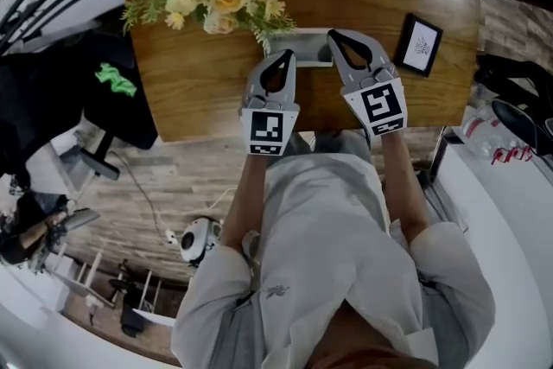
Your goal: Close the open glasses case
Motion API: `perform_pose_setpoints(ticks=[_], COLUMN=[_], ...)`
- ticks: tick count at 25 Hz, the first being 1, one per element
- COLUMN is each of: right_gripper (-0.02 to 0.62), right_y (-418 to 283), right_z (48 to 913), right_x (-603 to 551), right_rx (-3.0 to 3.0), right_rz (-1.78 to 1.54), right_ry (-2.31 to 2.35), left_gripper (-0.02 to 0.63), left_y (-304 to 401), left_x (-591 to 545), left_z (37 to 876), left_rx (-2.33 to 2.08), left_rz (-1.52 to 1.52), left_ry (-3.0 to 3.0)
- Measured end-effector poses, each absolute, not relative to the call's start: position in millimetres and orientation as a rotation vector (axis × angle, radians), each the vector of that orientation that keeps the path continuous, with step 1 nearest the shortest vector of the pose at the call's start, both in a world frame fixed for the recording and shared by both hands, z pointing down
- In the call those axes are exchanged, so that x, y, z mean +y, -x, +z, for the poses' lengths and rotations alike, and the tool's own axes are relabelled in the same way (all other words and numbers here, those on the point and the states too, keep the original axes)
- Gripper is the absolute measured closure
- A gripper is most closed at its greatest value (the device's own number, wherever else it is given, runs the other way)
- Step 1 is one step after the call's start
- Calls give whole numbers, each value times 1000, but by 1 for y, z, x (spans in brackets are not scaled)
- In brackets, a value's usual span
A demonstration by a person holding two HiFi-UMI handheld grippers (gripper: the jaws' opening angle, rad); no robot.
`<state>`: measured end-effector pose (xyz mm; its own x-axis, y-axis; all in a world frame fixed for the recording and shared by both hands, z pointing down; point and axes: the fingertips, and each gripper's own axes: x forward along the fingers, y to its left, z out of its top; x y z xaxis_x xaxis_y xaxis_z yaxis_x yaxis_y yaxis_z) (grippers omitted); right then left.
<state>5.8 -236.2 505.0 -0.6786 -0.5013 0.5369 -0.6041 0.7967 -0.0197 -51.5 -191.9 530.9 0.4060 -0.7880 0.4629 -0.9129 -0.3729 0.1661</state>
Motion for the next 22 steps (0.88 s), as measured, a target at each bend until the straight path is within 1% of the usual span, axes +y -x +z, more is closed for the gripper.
perform_pose_setpoints(ticks=[22], right_gripper=[592], right_y=[6], right_z=[553], right_x=[-248], right_rx=[-2359], right_rz=[204], right_ry=[-681], left_gripper=[588], left_y=[29], left_x=[-207], left_z=[576], left_rx=[-1427], left_rz=[472], left_ry=[-2193])
